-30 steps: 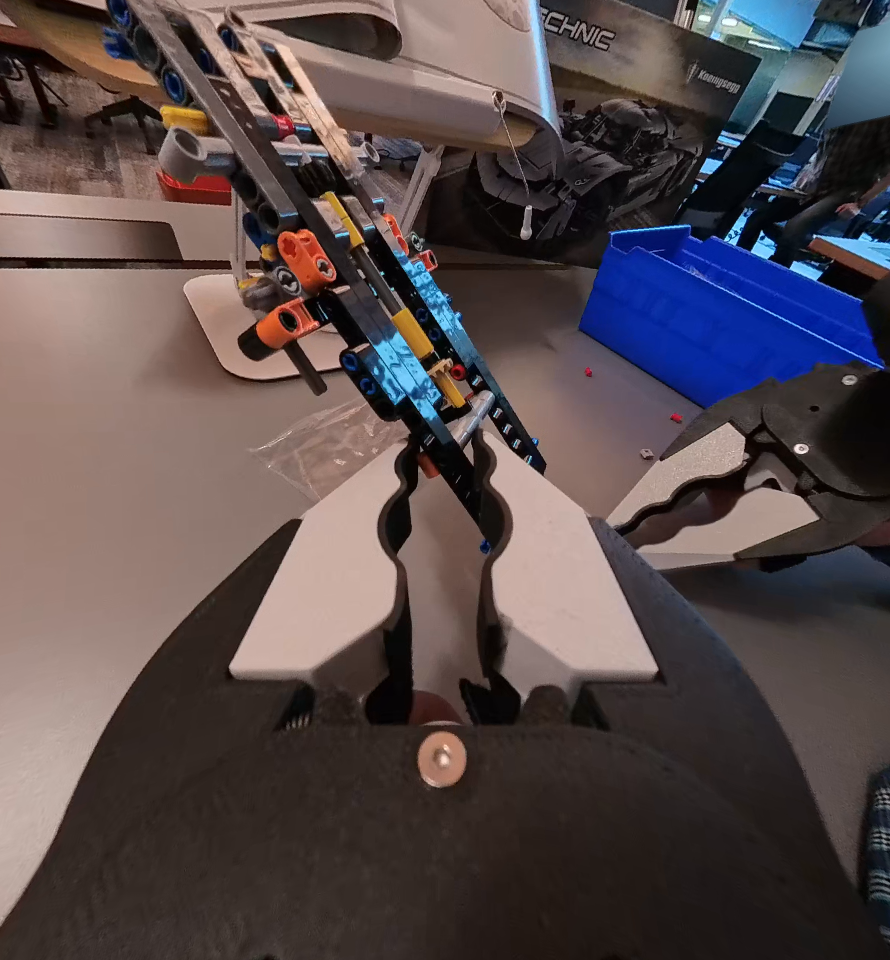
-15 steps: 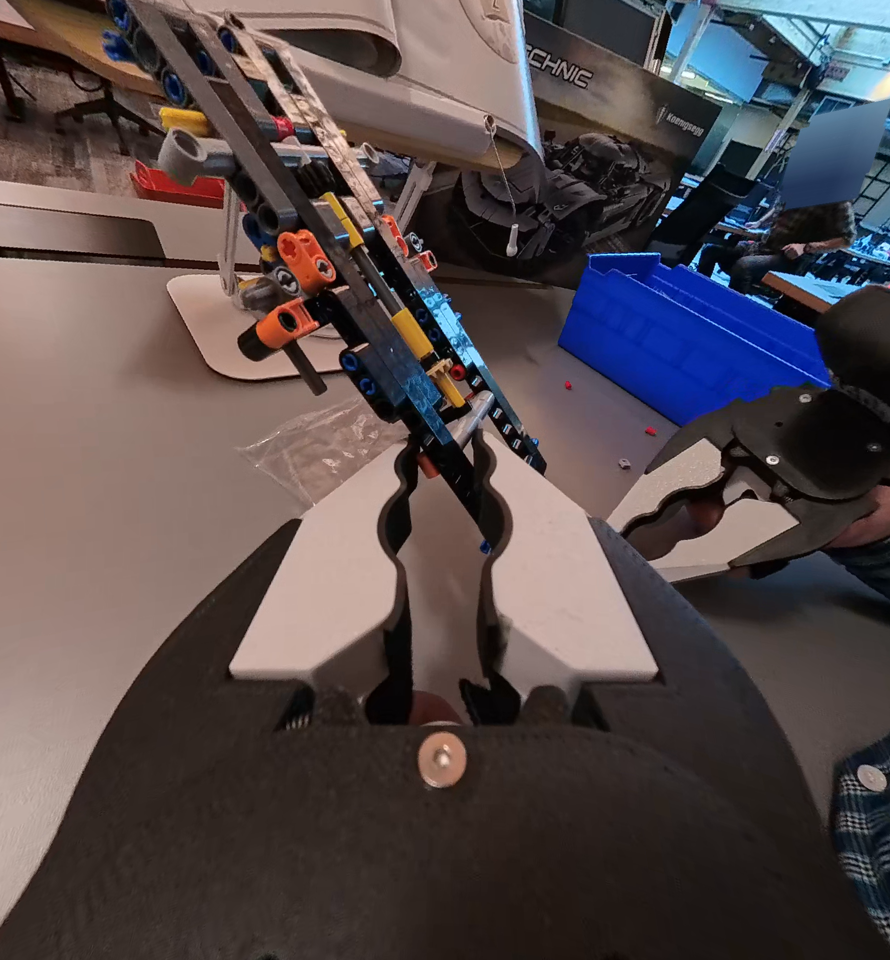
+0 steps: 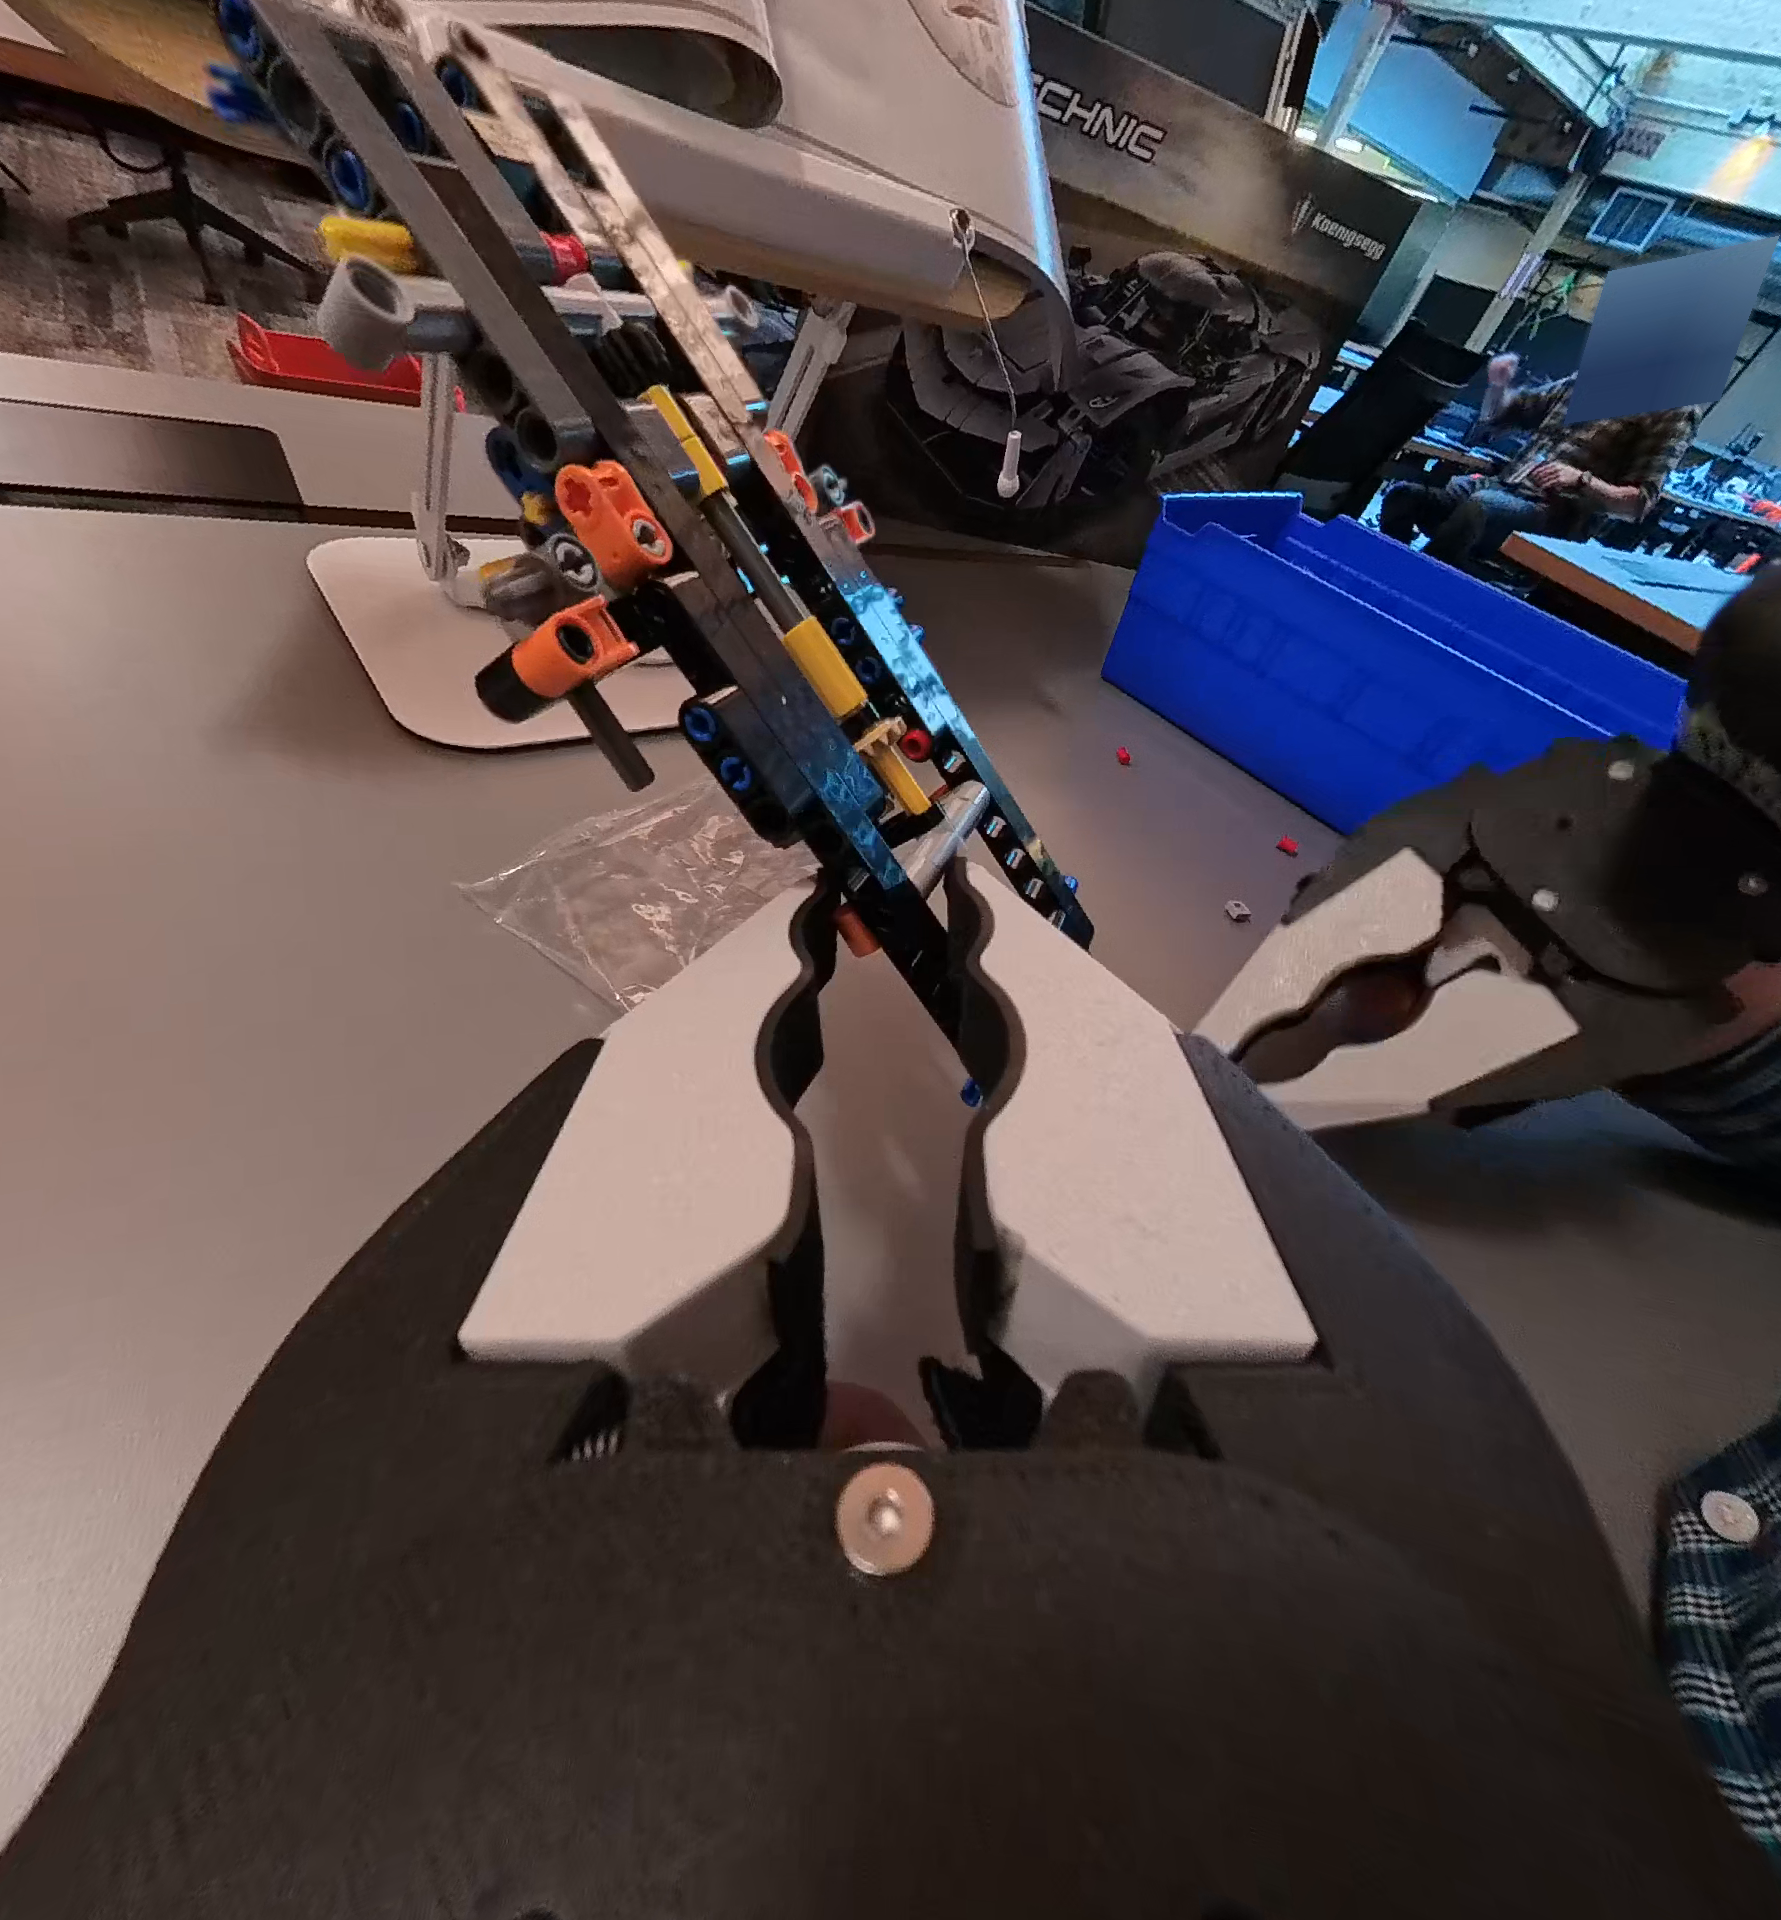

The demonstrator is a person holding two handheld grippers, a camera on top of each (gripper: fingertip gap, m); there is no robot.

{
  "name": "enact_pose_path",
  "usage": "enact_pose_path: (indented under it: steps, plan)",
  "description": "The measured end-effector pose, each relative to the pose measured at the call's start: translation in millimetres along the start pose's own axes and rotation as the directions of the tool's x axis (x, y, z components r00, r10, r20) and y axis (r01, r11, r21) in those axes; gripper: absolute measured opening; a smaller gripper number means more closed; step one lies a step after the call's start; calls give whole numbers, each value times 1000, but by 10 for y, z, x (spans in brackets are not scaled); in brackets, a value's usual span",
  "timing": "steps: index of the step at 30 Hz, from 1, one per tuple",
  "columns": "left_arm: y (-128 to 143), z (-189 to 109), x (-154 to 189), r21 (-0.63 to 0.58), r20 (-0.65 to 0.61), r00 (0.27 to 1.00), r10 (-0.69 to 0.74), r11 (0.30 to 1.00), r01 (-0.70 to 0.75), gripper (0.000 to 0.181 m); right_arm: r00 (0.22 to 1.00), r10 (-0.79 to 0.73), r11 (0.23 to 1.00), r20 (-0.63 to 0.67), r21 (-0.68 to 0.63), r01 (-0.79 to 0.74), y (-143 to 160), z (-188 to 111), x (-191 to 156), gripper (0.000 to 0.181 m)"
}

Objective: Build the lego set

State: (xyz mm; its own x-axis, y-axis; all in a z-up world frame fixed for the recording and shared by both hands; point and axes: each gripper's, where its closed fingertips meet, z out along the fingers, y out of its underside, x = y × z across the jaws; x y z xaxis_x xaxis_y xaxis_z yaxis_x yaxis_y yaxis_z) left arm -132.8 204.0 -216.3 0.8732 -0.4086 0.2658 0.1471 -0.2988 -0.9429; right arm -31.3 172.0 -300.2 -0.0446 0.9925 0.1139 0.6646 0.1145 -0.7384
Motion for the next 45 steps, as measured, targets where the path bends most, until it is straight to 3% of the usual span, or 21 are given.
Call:
enact_pose_path:
  steps: [1, 4, 9, 12, 18, 36, 45]
  plan:
    - [-3, -7, 0, 3, -1, 1000, 2, 1000, -2, 18, 999, 41, 998, 12, 54, -42, -106, -37, 33, 4]
    - [-28, -29, 22, 25, -25, 1000, -2, 1000, 2, 18, 978, 197, 944, 66, 256, -208, -497, -222, 238, 4]
    - [-120, -78, 131, 100, -108, 994, 6, 995, 5, 17, 899, 382, 742, 215, 509, -437, -1056, -559, 649, 4]
    - [-170, -108, 205, 152, -173, 985, 9, 988, 18, 18, 849, 418, 643, 324, 555, -528, -1268, -631, 746, 4]
    - [-265, -134, 276, 226, -222, 975, 30, 974, 21, 18, 751, 447, 525, 485, 537, -660, -1456, -597, 764, 5]
    - [-266, -36, 340, 214, -196, 977, 84, 976, -41, 18, 638, 429, 422, 639, 483, -768, -1522, -563, 731, 3]
    - [-236, -43, 315, 174, -145, 974, 174, 974, -148, 17, 663, 418, 482, 621, 467, -741, -1529, -541, 688, 3]
